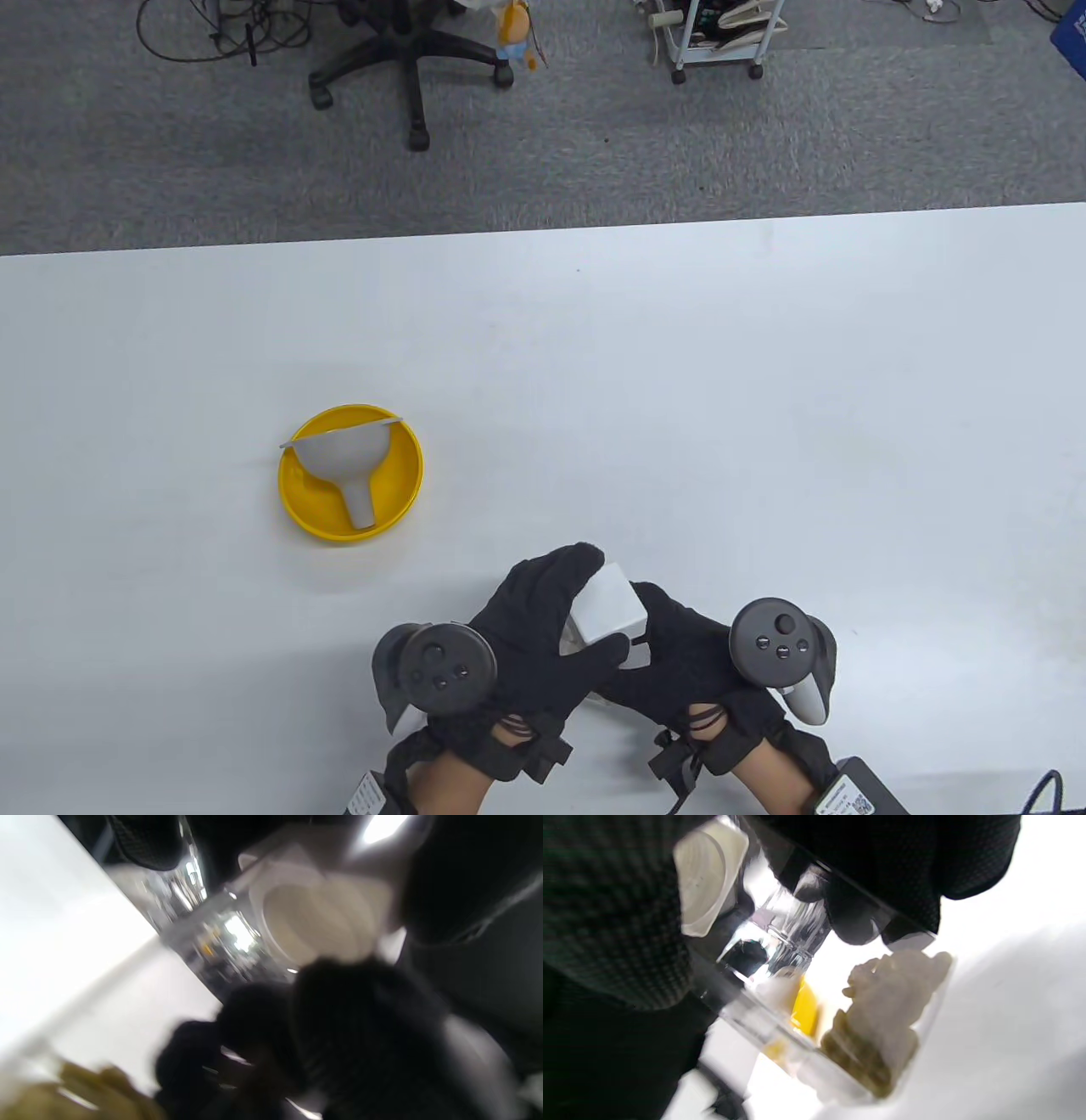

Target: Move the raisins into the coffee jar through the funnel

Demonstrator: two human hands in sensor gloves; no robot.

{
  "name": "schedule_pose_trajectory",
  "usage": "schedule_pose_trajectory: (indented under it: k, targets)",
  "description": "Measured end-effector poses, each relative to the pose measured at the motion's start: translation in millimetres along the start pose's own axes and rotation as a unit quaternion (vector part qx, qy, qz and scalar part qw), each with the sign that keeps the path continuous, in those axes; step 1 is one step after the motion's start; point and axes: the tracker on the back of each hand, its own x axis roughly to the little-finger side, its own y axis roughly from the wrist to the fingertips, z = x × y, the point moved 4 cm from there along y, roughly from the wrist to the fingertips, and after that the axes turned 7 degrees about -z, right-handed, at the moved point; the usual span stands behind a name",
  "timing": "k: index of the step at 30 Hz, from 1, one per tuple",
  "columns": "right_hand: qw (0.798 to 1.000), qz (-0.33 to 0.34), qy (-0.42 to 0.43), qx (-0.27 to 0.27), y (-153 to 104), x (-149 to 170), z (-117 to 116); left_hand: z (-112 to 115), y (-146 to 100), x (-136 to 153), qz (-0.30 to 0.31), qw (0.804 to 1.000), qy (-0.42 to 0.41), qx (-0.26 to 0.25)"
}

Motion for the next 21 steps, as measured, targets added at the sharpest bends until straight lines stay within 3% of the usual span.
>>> schedule_pose_trajectory:
  k: [2,4,7,10,12,15,17,21]
  targets:
    - [0.997,0.046,0.033,-0.06,-1.6,-9.2,-5.9,1.6,2.0,2.2,0.026,0.991,-0.105,0.077]
    - [0.992,0.069,0.041,-0.101,-3.6,-17.0,-11.2,4.7,2.1,0.6,0.045,0.979,-0.145,0.138]
    - [0.993,0.063,0.045,-0.094,-3.3,-16.8,-10.6,4.6,2.6,2.5,0.038,0.975,-0.152,0.159]
    - [0.997,0.016,0.051,-0.057,-0.7,-5.7,-5.0,-3.3,-1.1,2.8,-0.001,0.995,-0.057,0.078]
    - [0.999,-0.023,0.031,0.003,-0.7,1.4,3.3,-4.7,-8.0,-3.4,-0.011,0.998,0.053,-0.023]
    - [0.999,-0.039,-0.011,0.021,-1.0,2.7,5.2,11.9,-9.6,-11.0,-0.025,0.99,0.137,-0.015]
    - [0.999,-0.033,-0.025,0.022,-1.8,0.6,3.3,15.0,-9.9,-12.4,-0.038,0.982,0.177,-0.057]
    - [0.999,-0.04,-0.026,0.023,-0.5,1.7,4.8,15.7,-4.8,-7.1,-0.034,0.991,0.12,-0.052]
